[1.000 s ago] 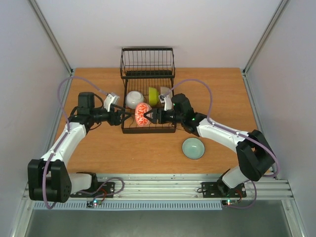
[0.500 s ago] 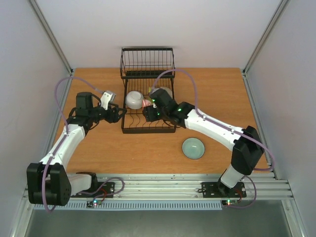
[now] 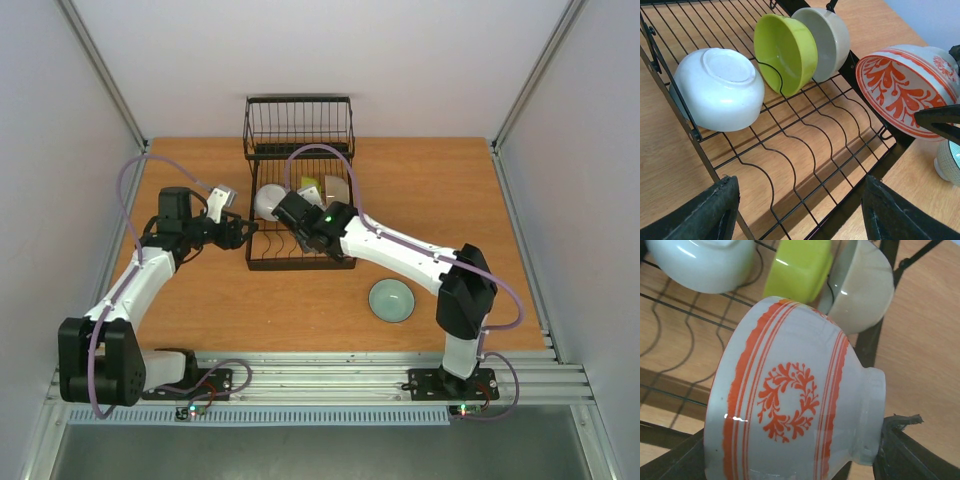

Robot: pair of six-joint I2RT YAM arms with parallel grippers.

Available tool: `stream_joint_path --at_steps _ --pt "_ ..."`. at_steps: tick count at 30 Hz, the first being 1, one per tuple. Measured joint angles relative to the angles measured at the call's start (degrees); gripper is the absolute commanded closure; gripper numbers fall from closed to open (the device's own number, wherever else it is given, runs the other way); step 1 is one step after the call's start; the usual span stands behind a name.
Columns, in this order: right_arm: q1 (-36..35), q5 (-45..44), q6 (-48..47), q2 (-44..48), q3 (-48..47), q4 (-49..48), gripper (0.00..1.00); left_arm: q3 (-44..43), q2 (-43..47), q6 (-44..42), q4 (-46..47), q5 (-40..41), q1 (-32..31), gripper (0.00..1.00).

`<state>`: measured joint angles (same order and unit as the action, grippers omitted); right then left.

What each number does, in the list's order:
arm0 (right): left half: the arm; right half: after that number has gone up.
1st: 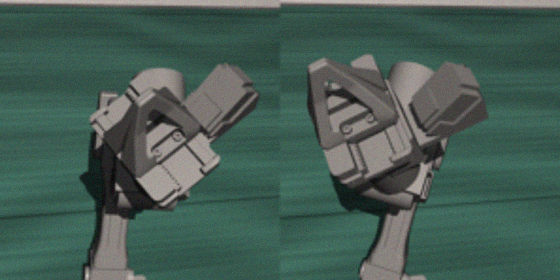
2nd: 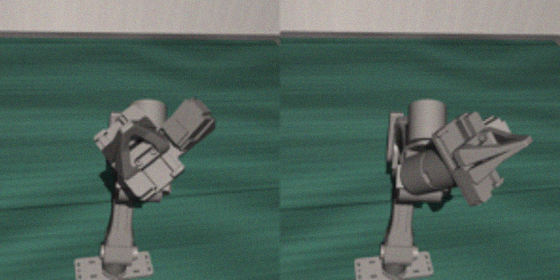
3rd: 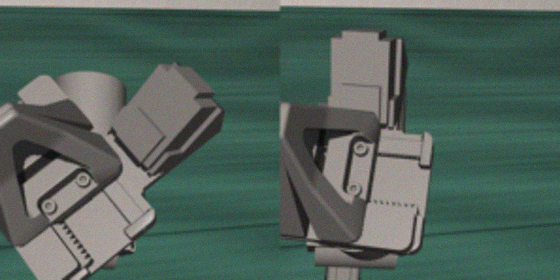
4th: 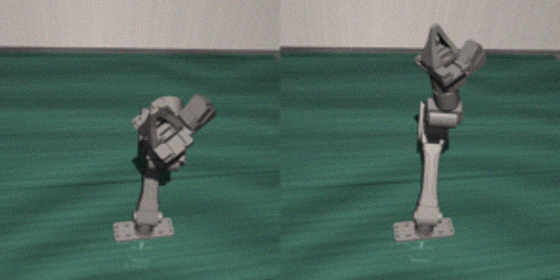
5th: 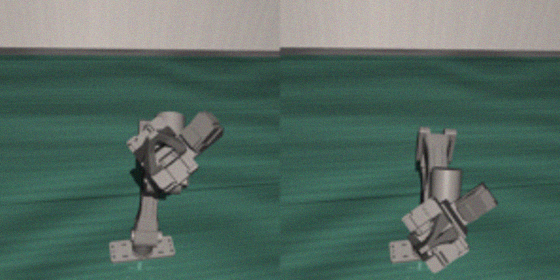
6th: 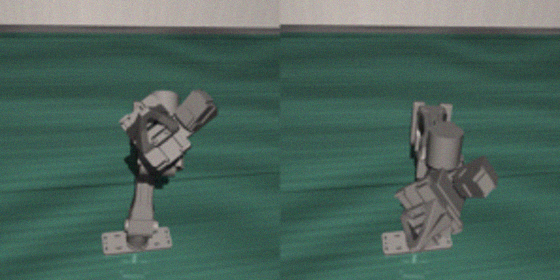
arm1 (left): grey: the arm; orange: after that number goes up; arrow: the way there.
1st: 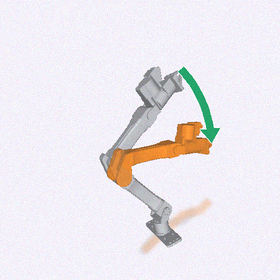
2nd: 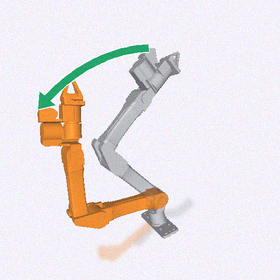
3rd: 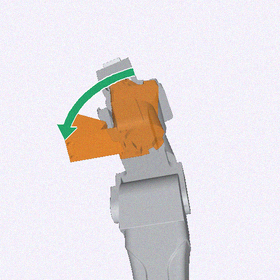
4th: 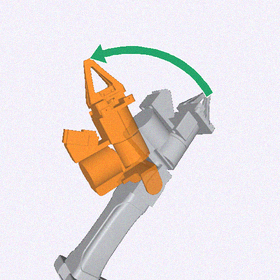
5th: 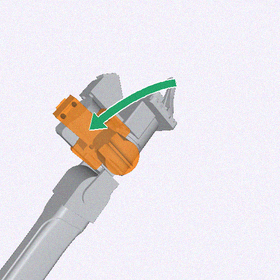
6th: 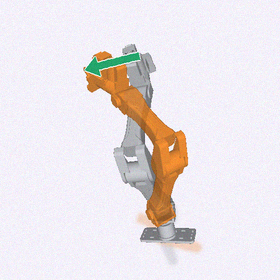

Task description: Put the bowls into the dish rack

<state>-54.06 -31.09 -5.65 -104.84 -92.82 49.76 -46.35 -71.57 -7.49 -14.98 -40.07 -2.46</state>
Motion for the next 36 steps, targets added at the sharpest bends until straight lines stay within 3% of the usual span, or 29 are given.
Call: stream_joint_path --at_steps 8,29,33,36 --pt "-0.22 -5.57 0.24 -6.54 -6.75 7.89 0.99 0.00 -0.04 0.00 0.00 -0.46 0.00 0.33" --pt "0.02 -8.17 3.98 -16.74 -10.25 16.17 0.99 0.00 -0.04 -0.02 0.00 -1.60 0.00 0.33" --pt "0.50 -9.53 4.28 -19.30 -12.24 16.37 0.91 0.00 -0.04 -0.02 0.00 -1.66 0.00 0.32" --pt "0.92 -9.57 4.48 -20.79 -13.62 16.52 0.78 0.00 -0.04 -0.04 0.00 -1.70 0.00 0.32"
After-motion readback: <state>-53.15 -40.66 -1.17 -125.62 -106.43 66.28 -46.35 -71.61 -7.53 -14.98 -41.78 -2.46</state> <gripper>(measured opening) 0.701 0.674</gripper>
